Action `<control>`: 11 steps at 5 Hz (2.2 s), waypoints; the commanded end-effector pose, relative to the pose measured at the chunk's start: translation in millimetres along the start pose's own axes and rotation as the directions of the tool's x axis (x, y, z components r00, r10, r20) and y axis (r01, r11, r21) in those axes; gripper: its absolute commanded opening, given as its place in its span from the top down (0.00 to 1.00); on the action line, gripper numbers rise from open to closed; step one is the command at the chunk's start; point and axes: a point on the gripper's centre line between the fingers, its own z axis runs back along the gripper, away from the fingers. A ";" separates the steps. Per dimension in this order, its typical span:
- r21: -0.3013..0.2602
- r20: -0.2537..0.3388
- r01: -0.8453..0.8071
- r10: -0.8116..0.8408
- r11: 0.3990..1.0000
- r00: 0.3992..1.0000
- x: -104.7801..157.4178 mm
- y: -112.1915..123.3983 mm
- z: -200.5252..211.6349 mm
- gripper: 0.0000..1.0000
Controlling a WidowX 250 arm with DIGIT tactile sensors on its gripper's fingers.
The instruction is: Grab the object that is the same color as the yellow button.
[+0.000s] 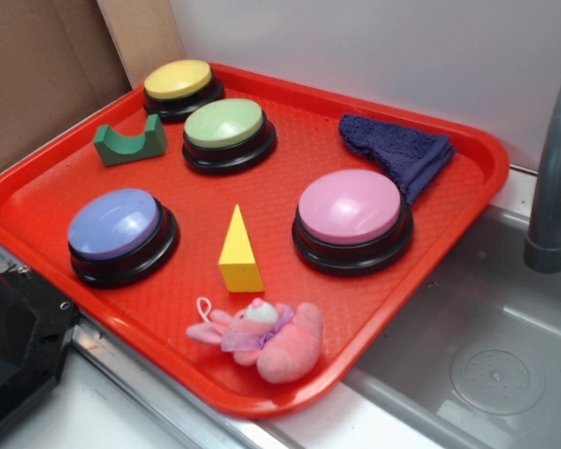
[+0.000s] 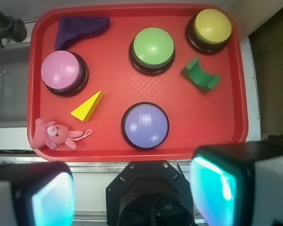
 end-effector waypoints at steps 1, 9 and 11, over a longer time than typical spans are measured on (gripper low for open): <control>0.000 0.000 0.000 0.000 1.000 1.000 0.0 0.0 0.0 0.00; -0.035 -0.023 -0.417 0.417 0.908 0.909 36.8 -87.9 -205.1 0.00; -0.026 -0.024 -0.404 0.403 0.915 0.915 34.8 -92.6 -222.7 0.00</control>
